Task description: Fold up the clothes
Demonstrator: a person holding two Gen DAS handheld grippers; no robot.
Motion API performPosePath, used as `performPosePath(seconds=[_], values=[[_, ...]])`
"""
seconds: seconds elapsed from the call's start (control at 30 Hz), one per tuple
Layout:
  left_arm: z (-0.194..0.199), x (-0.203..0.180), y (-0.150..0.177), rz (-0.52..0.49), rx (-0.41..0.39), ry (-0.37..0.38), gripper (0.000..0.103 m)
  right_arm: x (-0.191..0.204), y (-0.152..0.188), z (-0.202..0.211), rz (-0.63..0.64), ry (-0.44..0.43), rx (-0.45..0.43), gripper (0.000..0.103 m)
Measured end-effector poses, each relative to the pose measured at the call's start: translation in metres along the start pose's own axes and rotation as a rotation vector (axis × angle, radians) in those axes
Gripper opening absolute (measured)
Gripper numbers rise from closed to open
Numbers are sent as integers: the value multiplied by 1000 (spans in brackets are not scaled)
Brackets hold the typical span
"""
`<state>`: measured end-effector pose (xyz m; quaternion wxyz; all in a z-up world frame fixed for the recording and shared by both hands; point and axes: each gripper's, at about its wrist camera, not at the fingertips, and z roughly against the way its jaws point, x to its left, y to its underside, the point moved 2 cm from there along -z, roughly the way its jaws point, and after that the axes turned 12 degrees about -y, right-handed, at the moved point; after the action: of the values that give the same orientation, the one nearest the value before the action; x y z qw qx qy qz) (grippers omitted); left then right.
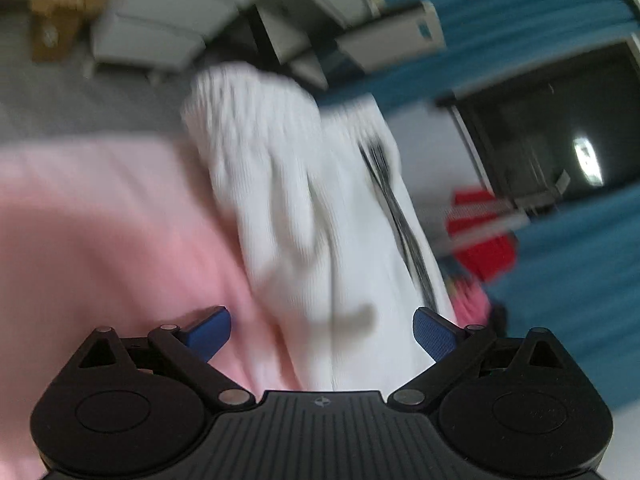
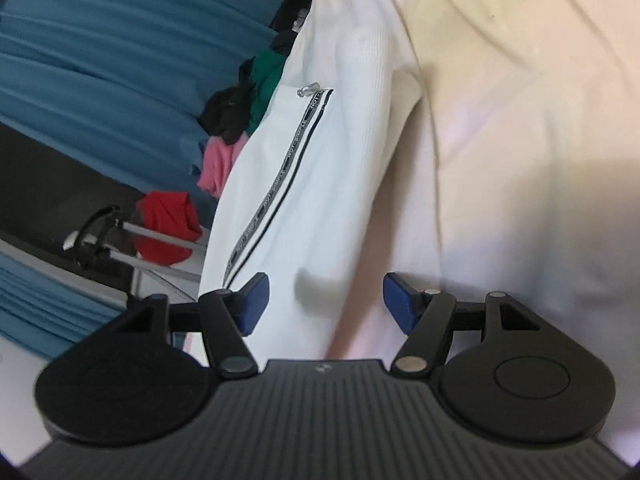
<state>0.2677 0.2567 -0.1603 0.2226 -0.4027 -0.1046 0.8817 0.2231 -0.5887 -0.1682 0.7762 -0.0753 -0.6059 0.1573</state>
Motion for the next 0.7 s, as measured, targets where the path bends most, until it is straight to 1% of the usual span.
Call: performPosePath(seconds=[0.03, 0.07, 0.1, 0.13, 0.17, 0.2, 0.27, 0.3, 0.33, 0.37, 0.5, 0.6, 0.7], values=[[-6, -2, -6, 15, -27, -1, 97, -1, -2, -8, 8, -7, -17, 66], [-13, -4, -11, 34, -43, 2, 91, -2, -5, -18, 24, -8, -28, 66], [-20, -7, -17, 53, -58, 5, 89, -2, -8, -29, 48, -2, -40, 66], [-24, -9, -22, 61, -68, -3, 82, -1, -11, -38, 78, 13, -61, 66], [-26, -12, -26, 62, -74, -18, 71, 1, -14, -47, 108, 28, -82, 66], [-28, -14, -29, 63, -80, -33, 64, 3, -18, -55, 133, 42, -104, 65], [-33, -19, -37, 64, -91, -63, 30, 9, -28, -64, 158, 81, -143, 47], [-35, -22, -40, 65, -97, -78, 22, 11, -31, -67, 168, 100, -158, 25], [-37, -24, -44, 66, -103, -93, 16, 13, -34, -67, 172, 108, -164, 19], [-34, -28, -49, 55, -102, -96, 13, 15, -36, -66, 176, 116, -171, 17], [-4, -48, -66, -17, -93, -81, 11, 31, -35, -54, 213, 125, -201, 14], [23, -61, -70, -24, -88, -58, 10, 42, -36, -35, 201, 123, -209, 14], [60, -63, -76, -53, -108, -39, 10, 47, -34, -6, 179, 123, -209, 14]])
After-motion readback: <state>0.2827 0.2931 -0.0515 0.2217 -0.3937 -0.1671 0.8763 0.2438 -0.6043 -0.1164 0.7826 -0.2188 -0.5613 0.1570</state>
